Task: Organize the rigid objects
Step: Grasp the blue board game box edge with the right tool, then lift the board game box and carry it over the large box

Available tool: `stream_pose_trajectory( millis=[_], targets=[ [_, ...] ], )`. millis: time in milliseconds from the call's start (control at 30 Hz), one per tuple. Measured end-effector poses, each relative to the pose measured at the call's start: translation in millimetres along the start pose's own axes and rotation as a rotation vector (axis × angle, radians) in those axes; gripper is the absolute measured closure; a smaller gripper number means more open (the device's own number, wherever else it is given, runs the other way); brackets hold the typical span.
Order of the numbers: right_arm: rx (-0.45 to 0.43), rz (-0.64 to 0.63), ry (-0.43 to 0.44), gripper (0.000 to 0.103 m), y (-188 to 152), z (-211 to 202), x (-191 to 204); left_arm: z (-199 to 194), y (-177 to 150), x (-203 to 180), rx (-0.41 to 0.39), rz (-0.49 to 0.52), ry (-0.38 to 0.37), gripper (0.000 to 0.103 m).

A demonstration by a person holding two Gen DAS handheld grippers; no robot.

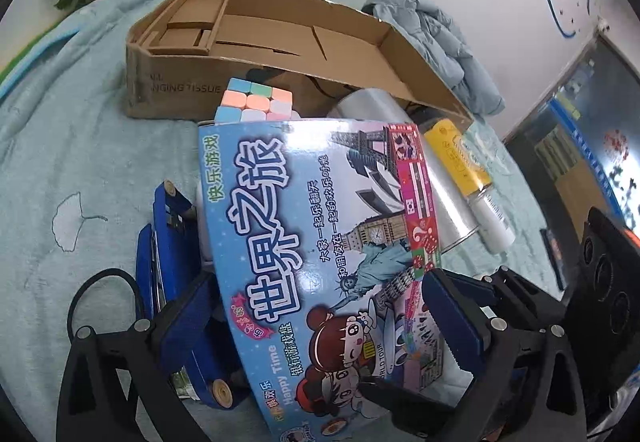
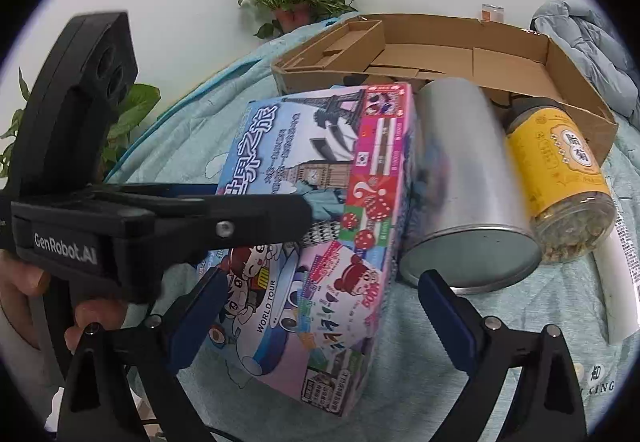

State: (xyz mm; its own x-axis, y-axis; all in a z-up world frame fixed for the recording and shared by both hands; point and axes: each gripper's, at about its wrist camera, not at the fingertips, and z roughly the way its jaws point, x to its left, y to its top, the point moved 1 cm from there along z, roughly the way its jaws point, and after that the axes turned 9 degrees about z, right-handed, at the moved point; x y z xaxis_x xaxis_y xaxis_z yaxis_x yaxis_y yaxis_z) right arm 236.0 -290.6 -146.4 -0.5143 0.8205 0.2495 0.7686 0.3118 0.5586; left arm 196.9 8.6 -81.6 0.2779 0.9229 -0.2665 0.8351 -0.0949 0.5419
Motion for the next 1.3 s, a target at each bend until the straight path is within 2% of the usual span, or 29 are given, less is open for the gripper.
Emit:
stream_pose_trajectory(
  millis=[200, 367, 500, 700, 1033, 1300],
  targets=[
    [0.014, -0.014, -0.072, 0.013, -4, 11, 10, 5, -7, -9, 0.036, 0.056, 0.027, 0.002],
    [0.014, 0.005, -0.073, 0.013, -5, 10, 8, 4, -14, -18, 0.04, 0.067, 0.031, 0.002],
    [0.019, 0.02, -0.064, 0.011, -5, 13, 9, 2, -18, -17, 0.014, 0.056, 0.022, 0.003],
    [0.029, 0.04, -0.049, 0.008, -4, 20, 9, 10, -24, -19, 0.01, 0.088, 0.061, 0.003],
    [0.013, 0.046, -0.077, 0.008, -2, 20, 13, -6, -27, -14, -0.058, 0.035, 0.075, 0.018],
    [-0.097, 0.016, -0.138, 0.011, 11, -3, 24, -39, -21, -34, -0.195, 0.079, 0.102, 0.021]
  ],
)
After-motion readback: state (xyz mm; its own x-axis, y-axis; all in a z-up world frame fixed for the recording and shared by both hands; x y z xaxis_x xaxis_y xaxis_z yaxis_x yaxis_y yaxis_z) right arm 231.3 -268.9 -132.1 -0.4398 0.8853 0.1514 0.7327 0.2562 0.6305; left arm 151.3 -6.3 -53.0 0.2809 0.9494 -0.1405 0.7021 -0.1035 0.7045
